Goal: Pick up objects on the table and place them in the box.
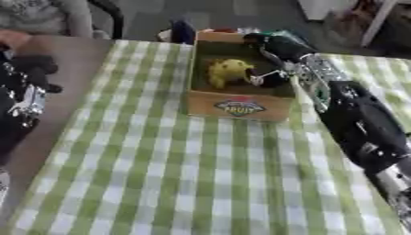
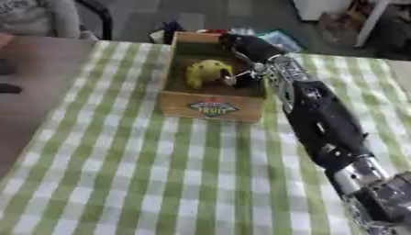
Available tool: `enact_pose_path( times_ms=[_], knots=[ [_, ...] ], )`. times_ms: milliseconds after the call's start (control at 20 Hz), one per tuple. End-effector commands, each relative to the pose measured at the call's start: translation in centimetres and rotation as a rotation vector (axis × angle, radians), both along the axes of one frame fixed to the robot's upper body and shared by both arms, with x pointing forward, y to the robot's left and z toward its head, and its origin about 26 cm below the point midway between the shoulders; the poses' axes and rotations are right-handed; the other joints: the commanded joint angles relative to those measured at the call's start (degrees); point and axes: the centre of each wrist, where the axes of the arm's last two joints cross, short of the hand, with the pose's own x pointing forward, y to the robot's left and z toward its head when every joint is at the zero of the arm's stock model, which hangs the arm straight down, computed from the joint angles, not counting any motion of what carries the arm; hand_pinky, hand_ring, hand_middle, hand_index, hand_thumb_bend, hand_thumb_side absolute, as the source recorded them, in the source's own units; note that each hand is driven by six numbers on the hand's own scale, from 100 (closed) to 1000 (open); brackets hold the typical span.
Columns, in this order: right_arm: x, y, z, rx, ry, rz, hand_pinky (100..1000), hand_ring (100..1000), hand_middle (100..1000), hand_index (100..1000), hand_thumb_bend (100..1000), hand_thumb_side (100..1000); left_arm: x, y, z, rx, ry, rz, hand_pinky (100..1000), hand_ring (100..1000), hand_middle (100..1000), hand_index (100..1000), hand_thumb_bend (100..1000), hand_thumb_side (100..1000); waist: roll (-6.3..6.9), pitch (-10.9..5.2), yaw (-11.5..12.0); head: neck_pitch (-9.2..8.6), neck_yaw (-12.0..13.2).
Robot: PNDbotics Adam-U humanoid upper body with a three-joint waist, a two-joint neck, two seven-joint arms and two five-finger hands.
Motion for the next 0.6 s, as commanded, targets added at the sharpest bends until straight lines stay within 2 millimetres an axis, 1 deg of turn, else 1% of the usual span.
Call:
enact_pose_path(
  times_ms=[50, 100, 150, 200, 250, 350, 500, 550, 600],
  knots=[
    [-0.9, -0.8, 2.9, 0.093, -0.097, 0.040, 669, 784, 833, 883, 100, 175, 0.0, 0.9, 0.3, 0.009, -0.011, 0.031, 662, 784, 711, 676, 100, 416, 0.34, -1.65, -1.12, 0.59, 1.23],
    [-1.2, -0.8, 3.2, 0.157, -0.109, 0.065, 637, 759, 809, 876, 100, 175, 0.1, 1.2, 0.0, 0.011, -0.004, 0.044, 662, 784, 711, 676, 100, 417, 0.35, -1.90, -2.02, 0.83, 1.88],
    [-1.5, -0.8, 3.5, 0.213, -0.114, 0.089, 637, 759, 809, 876, 100, 175, 0.1, 1.5, -0.2, 0.012, 0.001, 0.054, 662, 784, 711, 676, 100, 417, 0.34, -2.05, -2.66, 1.01, 2.32],
    [-1.9, -0.7, 3.9, 0.272, -0.123, 0.115, 579, 709, 764, 865, 100, 214, 0.1, 1.7, -0.4, 0.013, 0.006, 0.066, 662, 784, 711, 676, 100, 417, 0.30, -2.27, -3.54, 1.33, 2.78],
    [-2.4, -0.5, 4.3, 0.344, -0.135, 0.150, 548, 680, 742, 856, 100, 239, 0.1, 2.1, -0.6, 0.014, 0.011, 0.081, 662, 784, 711, 676, 100, 419, 0.25, -2.51, -4.60, 1.63, 3.27],
    [-3.8, -0.4, 4.9, 0.481, -0.141, 0.214, 515, 645, 709, 843, 100, 296, 0.1, 2.7, -0.9, 0.014, 0.019, 0.107, 662, 785, 711, 676, 100, 418, 0.23, -2.85, -6.27, 2.02, 4.01],
    [-6.2, -0.2, 5.4, 0.668, -0.120, 0.297, 465, 600, 656, 814, 100, 390, 0.0, 3.5, -1.2, 0.014, 0.024, 0.139, 661, 785, 710, 675, 100, 418, 0.33, -3.11, -8.44, 2.45, 5.65],
    [-7.0, -0.1, 5.5, 0.720, -0.107, 0.323, 459, 594, 647, 809, 100, 480, 0.0, 3.7, -1.3, 0.014, 0.026, 0.150, 661, 785, 710, 674, 100, 395, 0.35, -3.14, -9.04, 2.56, 6.10],
    [-7.8, 0.1, 5.4, 0.767, -0.093, 0.347, 453, 590, 641, 805, 100, 419, 0.0, 3.9, -1.4, 0.011, 0.028, 0.160, 661, 785, 710, 674, 100, 421, 0.38, -3.13, -9.62, 2.64, 6.59]
  ],
)
